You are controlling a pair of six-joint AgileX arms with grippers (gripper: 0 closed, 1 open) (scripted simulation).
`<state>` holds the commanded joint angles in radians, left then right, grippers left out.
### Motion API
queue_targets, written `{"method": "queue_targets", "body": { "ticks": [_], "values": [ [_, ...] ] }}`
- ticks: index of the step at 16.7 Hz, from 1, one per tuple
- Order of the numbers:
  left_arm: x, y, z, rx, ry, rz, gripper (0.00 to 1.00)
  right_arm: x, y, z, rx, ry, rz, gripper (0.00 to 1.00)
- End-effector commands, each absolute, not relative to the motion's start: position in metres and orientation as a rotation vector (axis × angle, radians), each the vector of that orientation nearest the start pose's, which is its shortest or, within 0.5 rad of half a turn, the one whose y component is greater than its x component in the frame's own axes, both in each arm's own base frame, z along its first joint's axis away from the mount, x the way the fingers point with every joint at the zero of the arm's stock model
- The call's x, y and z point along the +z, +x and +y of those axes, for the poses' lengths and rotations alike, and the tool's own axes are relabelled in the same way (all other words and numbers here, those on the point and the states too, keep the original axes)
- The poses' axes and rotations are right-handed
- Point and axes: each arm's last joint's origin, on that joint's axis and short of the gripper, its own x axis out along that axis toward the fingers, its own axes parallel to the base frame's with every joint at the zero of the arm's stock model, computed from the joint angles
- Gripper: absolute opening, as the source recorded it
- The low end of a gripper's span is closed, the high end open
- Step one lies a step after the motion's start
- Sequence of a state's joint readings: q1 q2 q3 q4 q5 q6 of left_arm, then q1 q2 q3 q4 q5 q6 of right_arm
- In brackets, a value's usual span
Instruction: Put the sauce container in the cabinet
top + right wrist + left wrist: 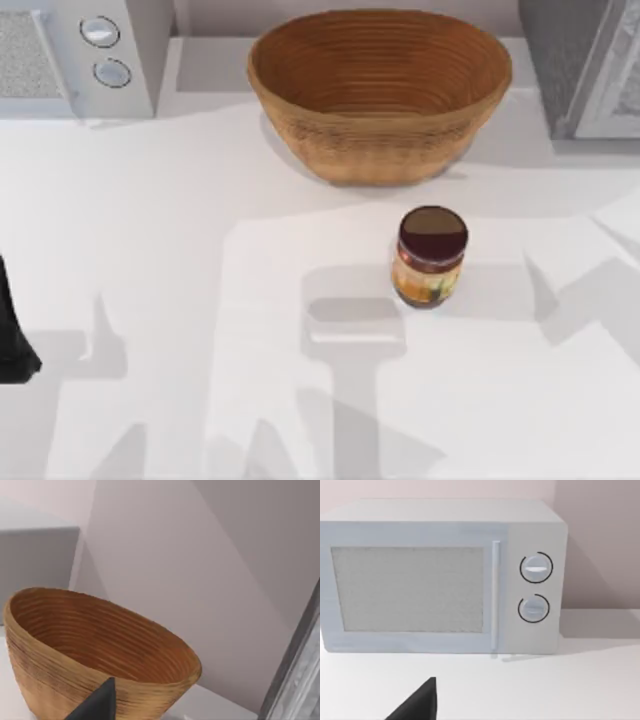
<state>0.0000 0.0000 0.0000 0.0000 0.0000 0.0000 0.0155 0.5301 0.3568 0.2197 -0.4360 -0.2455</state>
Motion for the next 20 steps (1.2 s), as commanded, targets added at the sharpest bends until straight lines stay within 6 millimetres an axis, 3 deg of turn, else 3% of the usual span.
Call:
{"method": "queue_targets", "body": {
  "ticks": [3, 5, 7, 10, 12, 15, 18, 20],
  "values": [
    [0.16, 0.106, -0.001, 0.0, 0.0, 0.0, 1.0, 0.268, 0.197, 0.023, 0.681, -0.353, -0.077, 1.0],
    [0.16, 0.106, -0.001, 0.0, 0.0, 0.0, 1.0, 0.259, 0.24, 0.028, 0.854, -0.385, -0.048, 1.0],
    [0.16, 0.106, -0.001, 0.0, 0.0, 0.0, 1.0, 0.231, 0.283, 0.034, 1.03, -0.379, -0.009, 1.0],
    [0.16, 0.106, -0.001, 0.0, 0.0, 0.0, 1.0, 0.167, 0.333, 0.042, 1.266, -0.309, 0.038, 1.0],
    [0.16, 0.106, -0.001, 0.0, 0.0, 0.0, 1.0, 0.123, 0.352, 0.046, 1.387, -0.244, 0.051, 1.0],
    [0.16, 0.106, -0.001, 0.0, 0.0, 0.0, 1.0, 0.068, 0.364, 0.05, 1.506, -0.149, 0.056, 1.0],
    [0.16, 0.106, -0.001, 0.0, 0.0, 0.0, 1.0, 0.034, 0.365, 0.052, 1.553, -0.091, 0.07, 1.0],
    [0.16, 0.106, -0.001, 0.0, 0.0, 0.0, 1.0, 0.025, 0.365, 0.052, 1.559, -0.078, 0.079, 1.0]
  ]
}}
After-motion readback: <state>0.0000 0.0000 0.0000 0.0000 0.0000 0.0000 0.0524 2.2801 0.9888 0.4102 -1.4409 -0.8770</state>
